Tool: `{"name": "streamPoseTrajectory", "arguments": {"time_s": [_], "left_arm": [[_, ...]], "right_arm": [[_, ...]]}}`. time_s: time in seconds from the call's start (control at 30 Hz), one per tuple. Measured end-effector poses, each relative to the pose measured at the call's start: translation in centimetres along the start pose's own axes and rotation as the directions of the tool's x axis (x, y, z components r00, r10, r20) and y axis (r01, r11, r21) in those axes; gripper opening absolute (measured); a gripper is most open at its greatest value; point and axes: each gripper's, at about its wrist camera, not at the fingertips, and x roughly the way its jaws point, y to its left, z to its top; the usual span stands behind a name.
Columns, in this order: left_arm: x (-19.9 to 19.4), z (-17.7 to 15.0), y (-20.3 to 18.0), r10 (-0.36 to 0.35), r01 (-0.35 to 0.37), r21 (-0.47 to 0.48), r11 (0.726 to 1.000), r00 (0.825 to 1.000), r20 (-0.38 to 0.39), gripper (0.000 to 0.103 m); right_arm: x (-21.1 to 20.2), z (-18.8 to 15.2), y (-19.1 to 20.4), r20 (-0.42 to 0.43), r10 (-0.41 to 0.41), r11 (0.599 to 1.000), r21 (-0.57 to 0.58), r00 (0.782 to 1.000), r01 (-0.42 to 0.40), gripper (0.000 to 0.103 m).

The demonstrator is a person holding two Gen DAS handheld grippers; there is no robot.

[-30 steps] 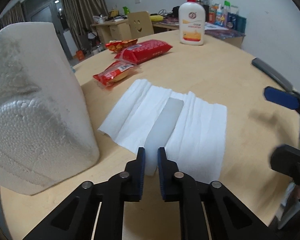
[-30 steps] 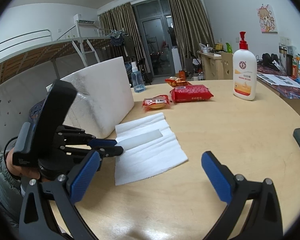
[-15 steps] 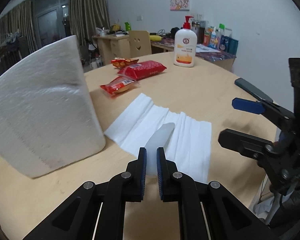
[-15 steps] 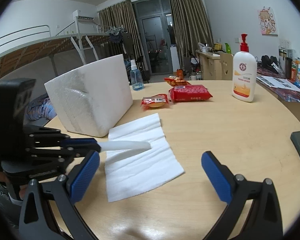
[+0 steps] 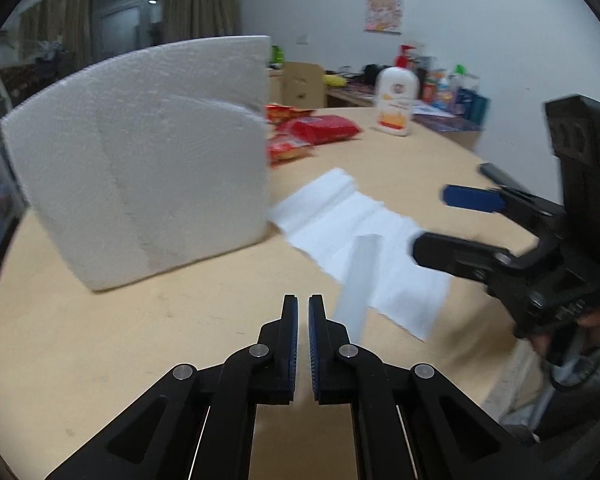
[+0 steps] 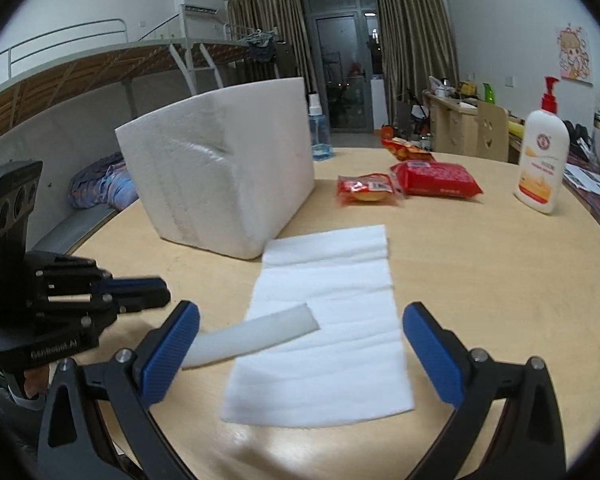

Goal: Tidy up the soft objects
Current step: 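Close the left tool on the white foam strip and lift it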

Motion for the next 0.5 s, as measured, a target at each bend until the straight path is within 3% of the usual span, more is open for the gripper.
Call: {"name": "streamPoseTrajectory", "arguments": {"time_s": [0.07,0.17,0.2,0.3,0.33,0.5], "left_arm": [[0.0,-0.3,-0.3,-0.074,0.074,0.009,0.997,0.997,0.001,0.006],[0.2,-0.4,-0.9,-0.097,0.097,0.034,0.995,0.995,0.006,0.013],[0.4,-0.4,-1.2,-0.103,0.103,0.044,0.994,0.995,0.006,0.019],[0.9,-0.1,-2.0,-0.137,0.137,0.063,0.989,0.991,-0.009,0.054],[0.9,-0.3,-2.4,-0.138,0.139,0.077,0.987,0.99,-0.014,0.058],[1.6,-0.3,-3.5,-0.146,0.148,0.1,0.984,0.989,-0.024,0.058]], "right_arm": [[-0.3,0.0,-0.1,0.008,-0.006,1.0,0.0,1.0,0.006,0.103],[-1.0,0.0,-0.7,0.02,-0.029,0.999,0.018,0.999,0.029,0.103],[-1.3,-0.1,-1.0,0.023,-0.036,0.999,0.027,0.999,0.035,0.103],[-1.6,0.0,-1.7,0.028,-0.061,0.997,0.042,0.998,0.06,0.103],[-1.7,0.0,-1.9,0.029,-0.064,0.997,0.047,0.998,0.063,0.103],[-1.7,-0.2,-2.2,0.027,-0.065,0.997,0.05,0.998,0.063,0.103]]}}
